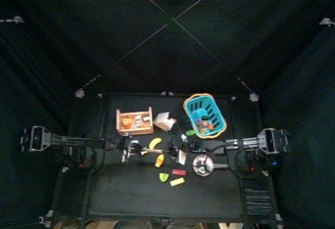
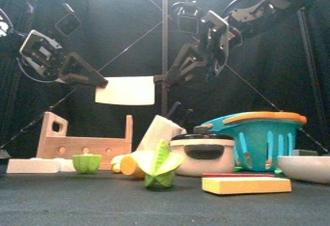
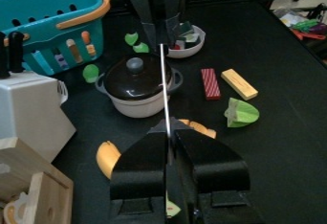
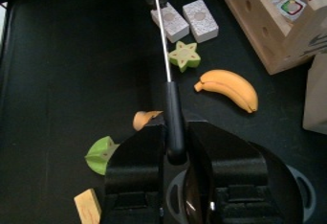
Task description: Cut corn
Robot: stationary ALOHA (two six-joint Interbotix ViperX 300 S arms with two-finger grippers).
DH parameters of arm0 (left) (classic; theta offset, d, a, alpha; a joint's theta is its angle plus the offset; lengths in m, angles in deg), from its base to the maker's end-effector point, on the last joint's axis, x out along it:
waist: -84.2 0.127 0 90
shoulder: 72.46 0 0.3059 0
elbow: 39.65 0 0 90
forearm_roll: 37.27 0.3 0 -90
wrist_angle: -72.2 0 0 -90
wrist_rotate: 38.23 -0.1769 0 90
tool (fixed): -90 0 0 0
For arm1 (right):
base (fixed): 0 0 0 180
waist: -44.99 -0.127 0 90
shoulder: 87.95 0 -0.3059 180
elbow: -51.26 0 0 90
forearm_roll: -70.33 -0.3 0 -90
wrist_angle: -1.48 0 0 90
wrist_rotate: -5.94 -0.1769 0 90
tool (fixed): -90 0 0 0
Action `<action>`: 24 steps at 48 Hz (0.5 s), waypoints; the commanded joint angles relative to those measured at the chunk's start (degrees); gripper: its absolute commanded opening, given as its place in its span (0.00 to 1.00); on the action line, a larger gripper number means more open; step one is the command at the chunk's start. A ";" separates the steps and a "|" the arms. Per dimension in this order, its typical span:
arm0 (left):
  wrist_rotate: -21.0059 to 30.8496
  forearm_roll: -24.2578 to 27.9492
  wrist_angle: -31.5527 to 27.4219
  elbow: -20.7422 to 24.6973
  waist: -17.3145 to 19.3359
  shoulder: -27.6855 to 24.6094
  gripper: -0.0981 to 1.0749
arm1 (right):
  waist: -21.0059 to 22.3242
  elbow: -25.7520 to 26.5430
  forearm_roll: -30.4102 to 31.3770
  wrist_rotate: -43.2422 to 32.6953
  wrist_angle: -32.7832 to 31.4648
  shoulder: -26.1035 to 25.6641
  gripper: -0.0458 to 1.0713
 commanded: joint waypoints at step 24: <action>-0.09 9.14 14.59 0.18 2.64 -9.40 0.42 | -3.78 -0.79 -3.34 -0.35 0.62 3.43 0.43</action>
